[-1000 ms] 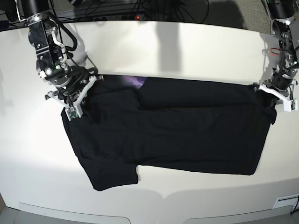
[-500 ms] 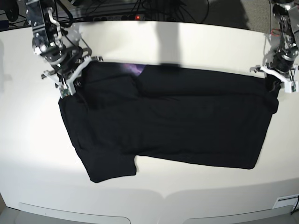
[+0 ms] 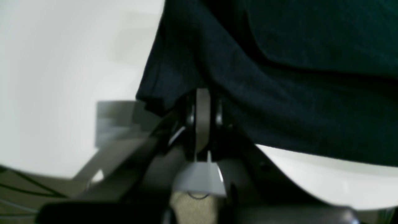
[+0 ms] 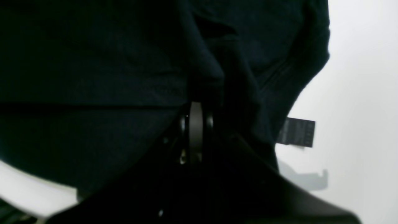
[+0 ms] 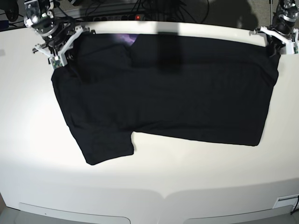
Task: Fold the T-shirt properly
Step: 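Pull the shirt further toward the robot with both grippers, then release, then move both grippers to the opposite long edge and grasp it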
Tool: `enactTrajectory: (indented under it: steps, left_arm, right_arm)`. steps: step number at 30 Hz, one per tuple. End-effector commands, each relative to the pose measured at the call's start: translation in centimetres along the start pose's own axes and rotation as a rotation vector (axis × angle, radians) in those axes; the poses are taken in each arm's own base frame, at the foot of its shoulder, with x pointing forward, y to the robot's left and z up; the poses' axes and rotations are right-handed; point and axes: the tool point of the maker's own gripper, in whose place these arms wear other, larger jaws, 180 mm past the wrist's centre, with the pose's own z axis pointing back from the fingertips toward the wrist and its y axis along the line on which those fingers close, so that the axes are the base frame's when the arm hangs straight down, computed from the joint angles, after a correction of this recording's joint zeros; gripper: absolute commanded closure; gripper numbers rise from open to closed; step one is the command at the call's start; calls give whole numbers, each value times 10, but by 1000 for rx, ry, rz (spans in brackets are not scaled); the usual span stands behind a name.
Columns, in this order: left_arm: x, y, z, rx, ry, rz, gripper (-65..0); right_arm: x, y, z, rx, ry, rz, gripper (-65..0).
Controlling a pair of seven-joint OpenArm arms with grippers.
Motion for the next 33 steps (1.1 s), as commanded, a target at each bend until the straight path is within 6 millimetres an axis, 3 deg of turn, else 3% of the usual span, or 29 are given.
enactTrajectory:
  steps: [1,7,12,21,26,30,33]
  left_arm:
    - [-9,5,8,11,53,-34,0]
    - [4,-7,20,-15,27,-80,0]
    - [30,-15,24,-27,-34,-118,0]
    - [140,-7,40,61,-312,-213,0]
    - [174,-11,16,55,-354,-188,0]
    - [196,-13,-14,28,-345,-136,-174]
    - [204,-15,-45,-14,-314,-82,-181]
  right_arm:
    - [10,-6,4,-14,-28,23,0]
    - [19,-1,8,-7,-51,26,0]
    - [32,-14,14,-43,-84,29,0]
    - [85,-63,38,-173,-235,2,0]
    - [114,-50,28,-67,-288,-15,0]
    - [135,-49,18,-33,-282,11,0]
    - [152,-43,11,13,-281,70,0]
